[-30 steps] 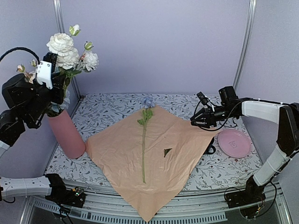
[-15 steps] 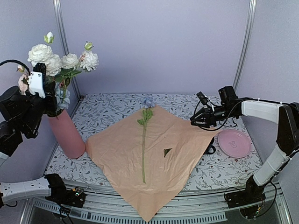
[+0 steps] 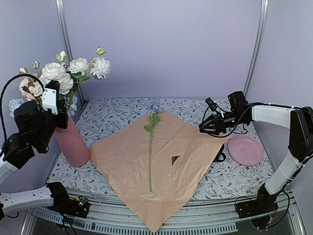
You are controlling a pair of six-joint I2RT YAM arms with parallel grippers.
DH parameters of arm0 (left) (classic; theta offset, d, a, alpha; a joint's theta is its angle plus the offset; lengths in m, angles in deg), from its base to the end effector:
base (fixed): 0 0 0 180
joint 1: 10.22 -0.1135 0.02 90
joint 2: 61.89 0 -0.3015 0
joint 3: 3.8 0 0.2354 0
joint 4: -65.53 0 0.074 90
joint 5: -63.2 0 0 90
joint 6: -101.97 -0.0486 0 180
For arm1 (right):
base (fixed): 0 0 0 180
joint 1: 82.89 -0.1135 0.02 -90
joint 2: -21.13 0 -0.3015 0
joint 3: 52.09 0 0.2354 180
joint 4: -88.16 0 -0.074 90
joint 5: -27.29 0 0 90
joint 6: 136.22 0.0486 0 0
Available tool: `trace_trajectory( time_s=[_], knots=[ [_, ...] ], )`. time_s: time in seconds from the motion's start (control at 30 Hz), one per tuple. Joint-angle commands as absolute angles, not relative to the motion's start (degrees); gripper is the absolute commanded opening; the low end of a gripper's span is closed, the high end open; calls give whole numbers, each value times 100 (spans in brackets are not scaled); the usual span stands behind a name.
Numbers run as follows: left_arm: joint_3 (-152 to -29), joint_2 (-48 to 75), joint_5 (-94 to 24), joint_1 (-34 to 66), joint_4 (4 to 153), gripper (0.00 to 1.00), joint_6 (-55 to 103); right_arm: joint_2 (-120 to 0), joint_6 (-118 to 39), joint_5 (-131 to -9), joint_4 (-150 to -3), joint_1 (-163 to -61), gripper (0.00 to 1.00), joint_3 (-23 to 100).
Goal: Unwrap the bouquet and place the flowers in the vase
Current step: Place the fake flower in the vase.
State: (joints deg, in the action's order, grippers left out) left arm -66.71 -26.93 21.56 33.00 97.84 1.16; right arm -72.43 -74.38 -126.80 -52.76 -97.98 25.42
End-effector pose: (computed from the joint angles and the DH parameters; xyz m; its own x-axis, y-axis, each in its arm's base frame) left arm 0.0881 -0.0330 0.3885 -0.0709 0.2377 -0.9688 -0.0761 0.9671 0.2428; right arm 0.2970 0.1254 0.2712 -0.4104 -0.3242 -0.8523 -0.9119 0.1531 0.3808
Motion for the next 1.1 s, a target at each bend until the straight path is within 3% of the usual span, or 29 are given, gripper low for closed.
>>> trace_trajectory(
  time_s=[0.0,0.67,0.73,0.9,1.07],
  knots=[
    [-6493,-2763,2136,3144,9974,0,448,-7316,-7504,-12834,-5203,-9809,50,2706],
    [-6519,-2538,1647,2288,10360,1,852,-7323,-7507,-12846,-5185,-9809,50,2719],
    [-6590,-2518,1614,2291,10411,5,896,-7331,-7512,-12845,-5185,-9809,50,2719],
    [-6726,-2508,1502,2291,10542,28,1072,-7335,-7507,-12829,-5185,-9809,50,2727],
    [-7029,-2324,1065,2291,11106,37,1513,-7361,-7488,-12804,-5192,-9809,50,2734]
  ],
)
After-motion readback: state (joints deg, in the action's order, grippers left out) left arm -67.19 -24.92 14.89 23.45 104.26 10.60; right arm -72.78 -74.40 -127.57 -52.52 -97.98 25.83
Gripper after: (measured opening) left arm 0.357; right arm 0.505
